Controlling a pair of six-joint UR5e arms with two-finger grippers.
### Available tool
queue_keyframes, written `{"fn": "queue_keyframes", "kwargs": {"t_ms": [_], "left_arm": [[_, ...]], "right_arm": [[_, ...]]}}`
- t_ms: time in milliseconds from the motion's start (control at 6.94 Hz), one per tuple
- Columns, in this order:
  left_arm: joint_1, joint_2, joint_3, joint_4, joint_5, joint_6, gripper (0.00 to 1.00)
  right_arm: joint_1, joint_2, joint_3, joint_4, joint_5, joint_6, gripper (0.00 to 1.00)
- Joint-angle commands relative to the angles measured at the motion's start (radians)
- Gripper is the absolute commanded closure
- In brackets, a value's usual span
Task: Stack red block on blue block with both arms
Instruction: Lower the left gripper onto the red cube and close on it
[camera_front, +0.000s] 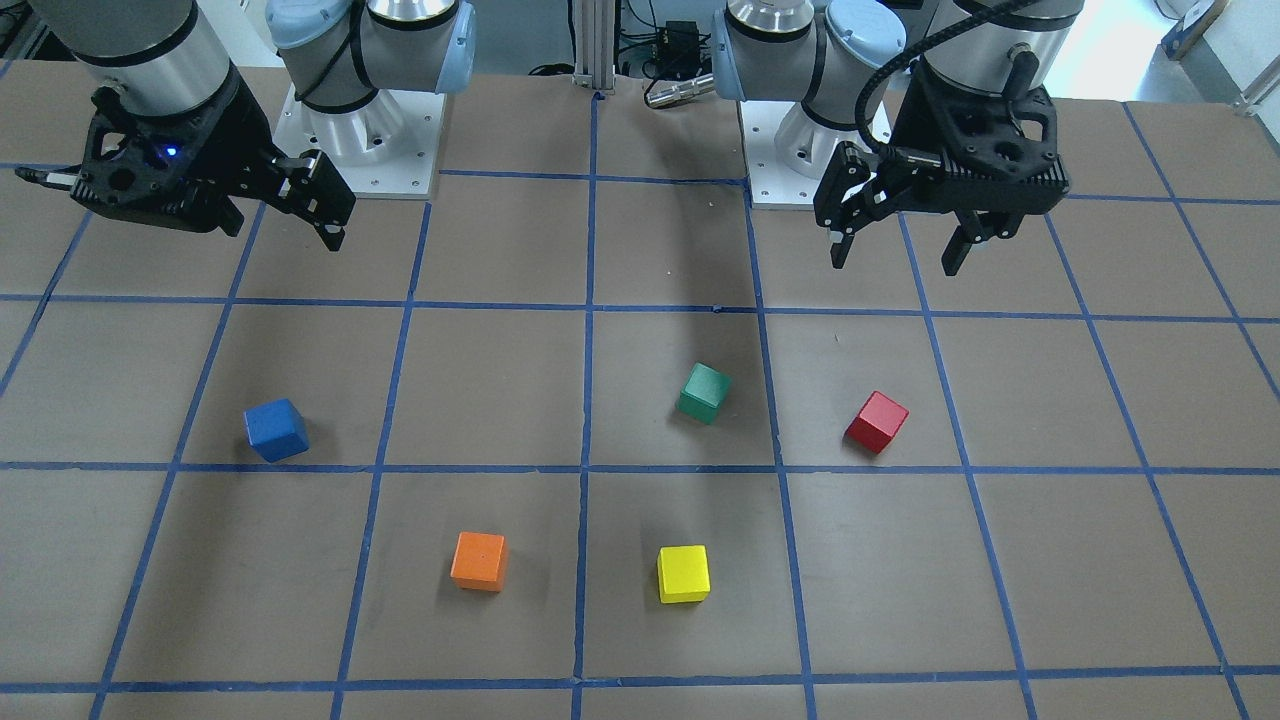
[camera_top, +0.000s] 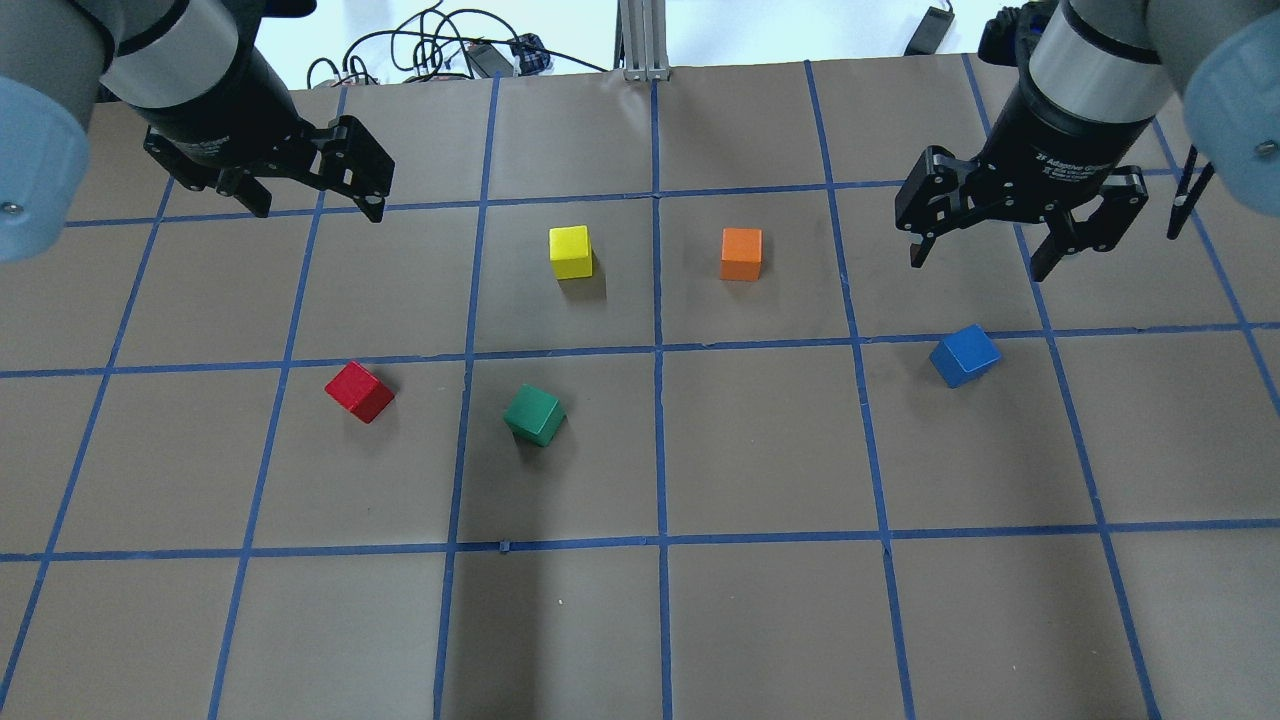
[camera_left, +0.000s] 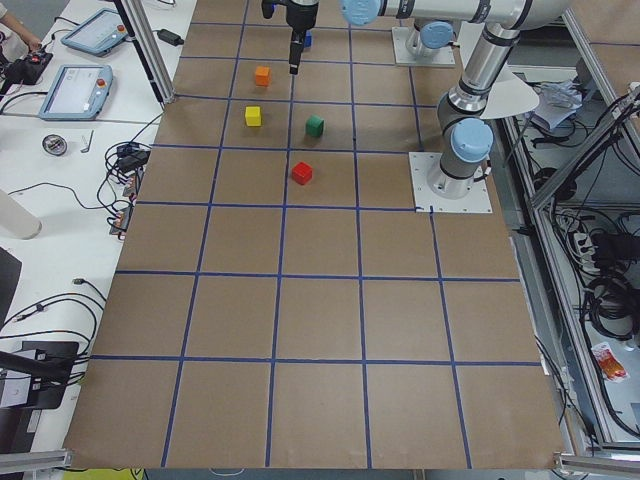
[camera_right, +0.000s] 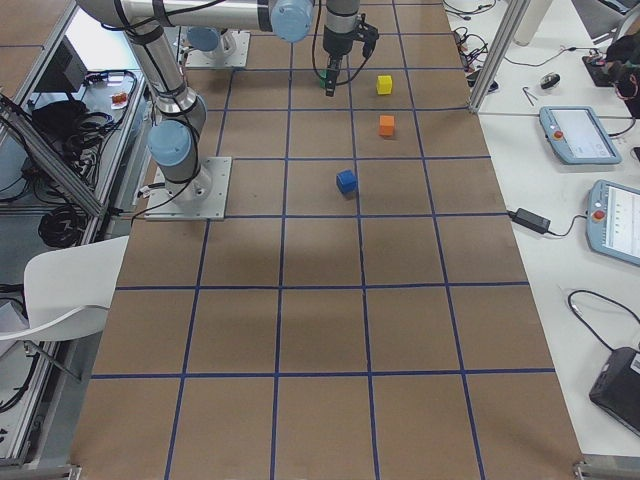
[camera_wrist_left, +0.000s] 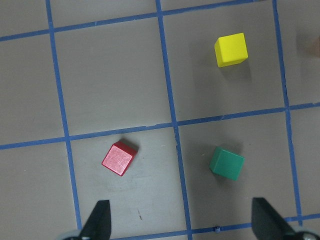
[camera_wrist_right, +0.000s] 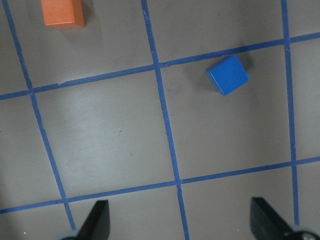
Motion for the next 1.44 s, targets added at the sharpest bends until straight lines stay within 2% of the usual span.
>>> {"fn": "queue_keyframes", "kwargs": {"t_ms": [0,144,288,576,720,864,1152,1296], "left_arm": [[-0.002,-0.004,0.004,-0.011,0.003,-0.045,0.00],[-0.004,-0.005,0.005,-0.028,0.005,-0.044,0.00],[-0.005,-0.002,-0.007,-0.104,0.007,-0.044,0.00],[0.013,-0.014,-0.022,-0.097,0.008,0.082,0.00],[0.016,-0.042,-0.066,-0.037,0.007,0.081,0.00],[0.065,-0.071,-0.140,0.086,0.005,0.118,0.00],[0.122,-0.141,-0.308,0.339,0.007,0.284,0.00],[0.160,-0.183,-0.359,0.448,0.007,0.367,0.00]], "right_arm": [[0.002,-0.007,0.006,0.004,-0.001,0.006,0.00],[0.002,-0.007,0.008,0.006,-0.001,-0.001,0.00],[0.002,-0.007,0.008,0.006,-0.001,-0.003,0.00],[0.002,-0.007,0.008,0.004,0.002,-0.004,0.00],[0.004,-0.002,0.008,0.003,0.003,-0.004,0.00],[0.002,-0.001,0.008,0.004,-0.001,-0.004,0.00],[0.002,-0.001,0.006,-0.008,-0.002,-0.003,0.00],[0.002,-0.001,0.006,-0.005,-0.002,-0.003,0.00]]}}
